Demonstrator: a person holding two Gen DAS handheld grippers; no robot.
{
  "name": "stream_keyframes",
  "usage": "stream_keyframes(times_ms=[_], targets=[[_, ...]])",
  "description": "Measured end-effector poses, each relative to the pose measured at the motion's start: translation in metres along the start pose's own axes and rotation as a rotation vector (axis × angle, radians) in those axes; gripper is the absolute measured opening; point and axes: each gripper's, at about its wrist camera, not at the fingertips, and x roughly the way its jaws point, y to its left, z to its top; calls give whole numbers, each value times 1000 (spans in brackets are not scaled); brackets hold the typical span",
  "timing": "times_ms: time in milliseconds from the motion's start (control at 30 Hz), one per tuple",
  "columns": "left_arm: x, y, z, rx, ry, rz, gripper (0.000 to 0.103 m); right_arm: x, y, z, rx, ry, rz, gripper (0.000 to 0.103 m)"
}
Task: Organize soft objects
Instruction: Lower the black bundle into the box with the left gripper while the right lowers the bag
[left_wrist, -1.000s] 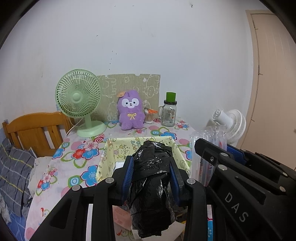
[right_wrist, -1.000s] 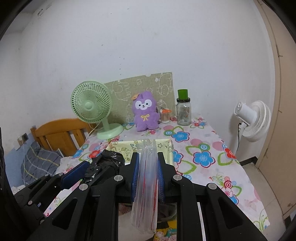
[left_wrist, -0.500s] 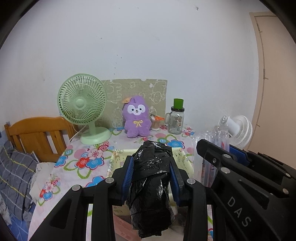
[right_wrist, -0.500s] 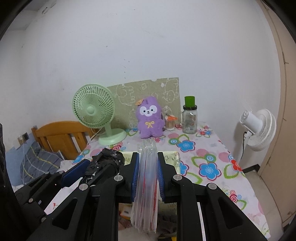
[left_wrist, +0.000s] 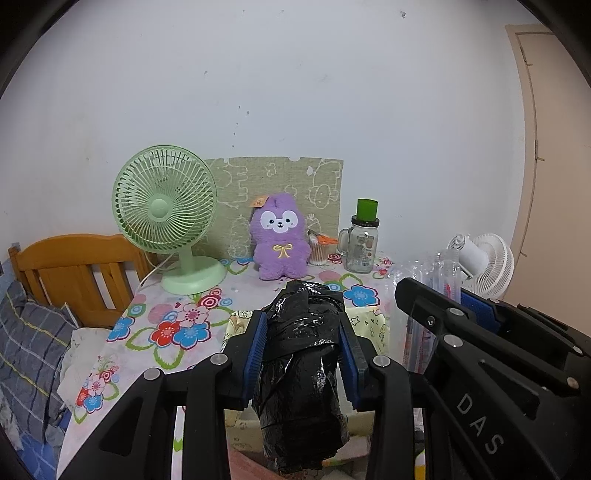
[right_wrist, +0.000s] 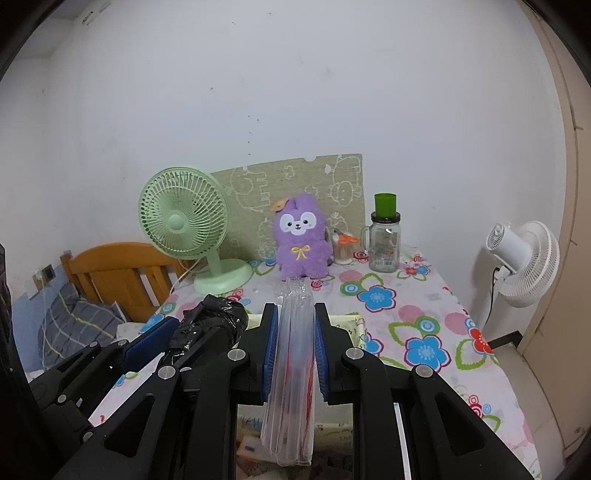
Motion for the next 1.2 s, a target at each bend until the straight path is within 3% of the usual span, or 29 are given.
stream_keyframes(times_ms=[733,1200], targets=[[70,7,3,-13,97,17,39,66,-15,1,23,57,-5,22],[94,12,-6,-2,154,27,42,94,-17,-11,39,125,21,22]])
